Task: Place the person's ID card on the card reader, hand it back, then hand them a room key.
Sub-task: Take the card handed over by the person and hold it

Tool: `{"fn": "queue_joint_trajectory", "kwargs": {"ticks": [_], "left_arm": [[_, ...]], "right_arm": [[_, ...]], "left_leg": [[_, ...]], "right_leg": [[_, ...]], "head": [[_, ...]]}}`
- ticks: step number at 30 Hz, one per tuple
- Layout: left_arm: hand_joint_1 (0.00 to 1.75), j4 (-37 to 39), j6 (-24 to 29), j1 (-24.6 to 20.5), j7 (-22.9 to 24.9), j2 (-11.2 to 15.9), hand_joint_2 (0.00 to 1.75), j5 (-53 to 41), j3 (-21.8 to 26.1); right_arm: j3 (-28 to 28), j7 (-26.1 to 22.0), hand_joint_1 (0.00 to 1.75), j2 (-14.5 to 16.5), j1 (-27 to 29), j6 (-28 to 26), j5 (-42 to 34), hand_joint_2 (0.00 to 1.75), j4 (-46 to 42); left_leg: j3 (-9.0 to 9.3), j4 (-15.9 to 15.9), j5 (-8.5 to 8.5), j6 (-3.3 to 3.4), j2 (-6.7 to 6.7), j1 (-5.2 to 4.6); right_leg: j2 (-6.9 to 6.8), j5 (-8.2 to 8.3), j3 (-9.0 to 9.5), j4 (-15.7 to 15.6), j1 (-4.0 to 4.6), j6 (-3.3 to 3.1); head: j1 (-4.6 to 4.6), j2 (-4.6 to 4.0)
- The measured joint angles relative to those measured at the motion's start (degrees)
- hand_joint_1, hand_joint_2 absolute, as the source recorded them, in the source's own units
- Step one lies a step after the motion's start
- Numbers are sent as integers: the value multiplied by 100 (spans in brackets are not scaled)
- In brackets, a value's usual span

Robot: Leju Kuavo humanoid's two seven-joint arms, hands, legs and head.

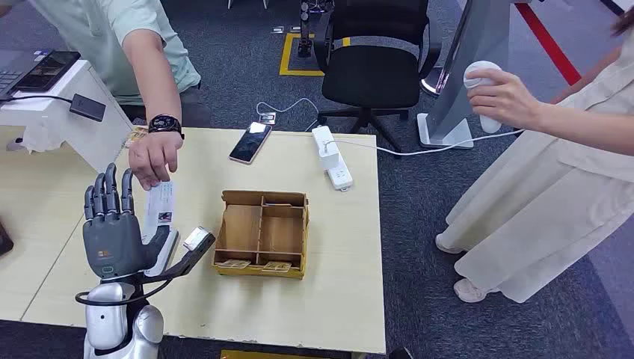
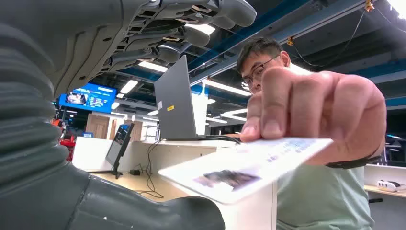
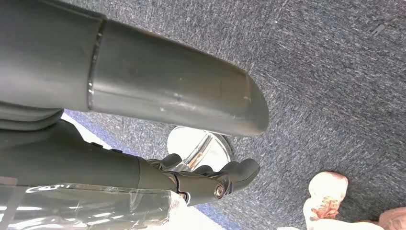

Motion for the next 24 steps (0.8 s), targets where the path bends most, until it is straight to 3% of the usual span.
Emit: {"fn": "queue_joint_trajectory", "kwargs": {"ticks": [19, 20, 23, 24], "left_arm": [[1, 49, -164, -175, 20, -7, 175, 293, -10], [14, 49, -162, -175, 5, -7, 175, 317, -10], [139, 49, -151, -175, -57, -7, 175, 391, -10], [169, 49, -148, -175, -69, -7, 175, 424, -10]], "right_arm": [[66, 0, 0, 0, -27, 5, 0, 0, 43], [68, 0, 0, 0, -27, 5, 0, 0, 44], [70, 1, 0, 0, -27, 7, 0, 0, 46], [70, 1, 0, 0, -27, 8, 0, 0, 46]], "left_leg": [[-1, 0, 0, 0, 0, 0], [-1, 0, 0, 0, 0, 0], [-1, 0, 0, 0, 0, 0], [0, 0, 0, 0, 0, 0]], "right_leg": [[0, 0, 0, 0, 0, 0], [0, 0, 0, 0, 0, 0], [0, 0, 0, 0, 0, 0], [0, 0, 0, 0, 0, 0]], "head": [[0, 1], [0, 0], [0, -1], [0, -1]]}}
